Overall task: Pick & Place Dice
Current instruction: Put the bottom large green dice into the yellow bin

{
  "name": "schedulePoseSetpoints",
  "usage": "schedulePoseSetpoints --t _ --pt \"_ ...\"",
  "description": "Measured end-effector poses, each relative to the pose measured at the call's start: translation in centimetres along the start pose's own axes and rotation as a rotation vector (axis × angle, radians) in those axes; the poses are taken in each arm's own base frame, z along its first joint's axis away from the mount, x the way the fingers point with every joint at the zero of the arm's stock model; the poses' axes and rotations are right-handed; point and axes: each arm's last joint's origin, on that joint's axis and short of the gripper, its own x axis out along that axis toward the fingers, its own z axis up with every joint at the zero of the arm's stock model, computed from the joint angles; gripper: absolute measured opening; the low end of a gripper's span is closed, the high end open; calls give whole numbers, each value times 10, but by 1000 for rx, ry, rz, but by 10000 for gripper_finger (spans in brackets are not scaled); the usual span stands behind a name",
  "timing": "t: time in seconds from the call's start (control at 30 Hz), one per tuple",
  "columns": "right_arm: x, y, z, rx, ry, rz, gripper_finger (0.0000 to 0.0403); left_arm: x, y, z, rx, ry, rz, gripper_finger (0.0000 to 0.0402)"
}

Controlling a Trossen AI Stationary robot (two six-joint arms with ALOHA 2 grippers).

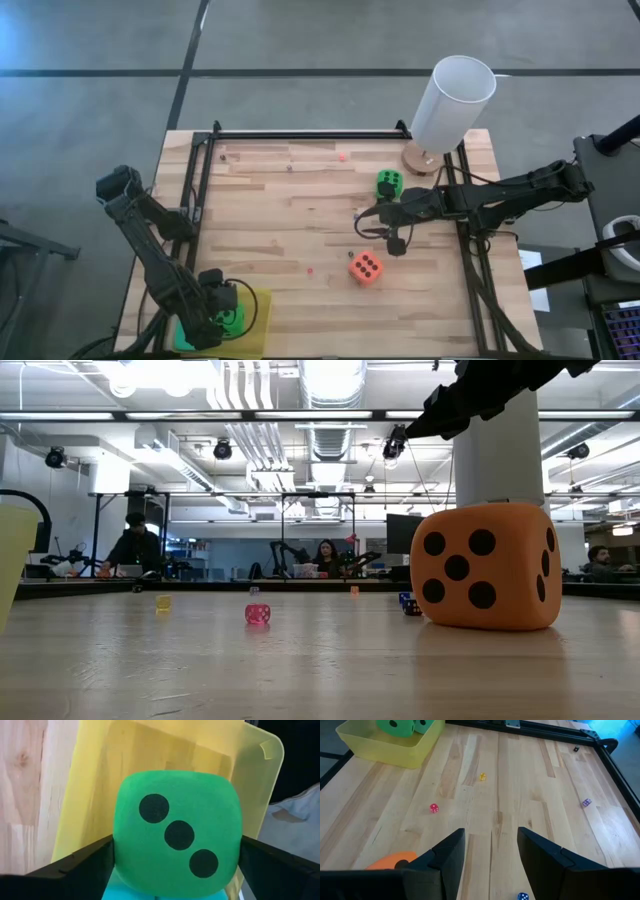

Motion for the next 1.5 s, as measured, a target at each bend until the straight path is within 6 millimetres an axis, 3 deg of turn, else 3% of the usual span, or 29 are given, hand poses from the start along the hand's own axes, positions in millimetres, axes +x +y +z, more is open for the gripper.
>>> schedulePoseSetpoints --t 0.23,0.5,0.73,1.5 --pt "0 0 0 0 0 0 180 0 -3 1 0 -2 -38 383" --pt "0 0 0 0 0 1 180 0 -4 1 2 7 -54 351" --pt "0 0 0 0 0 0 180 0 -3 1 4 10 -44 393" --pt "0 0 0 0 0 0 180 -2 14 -1 67 -43 180 399"
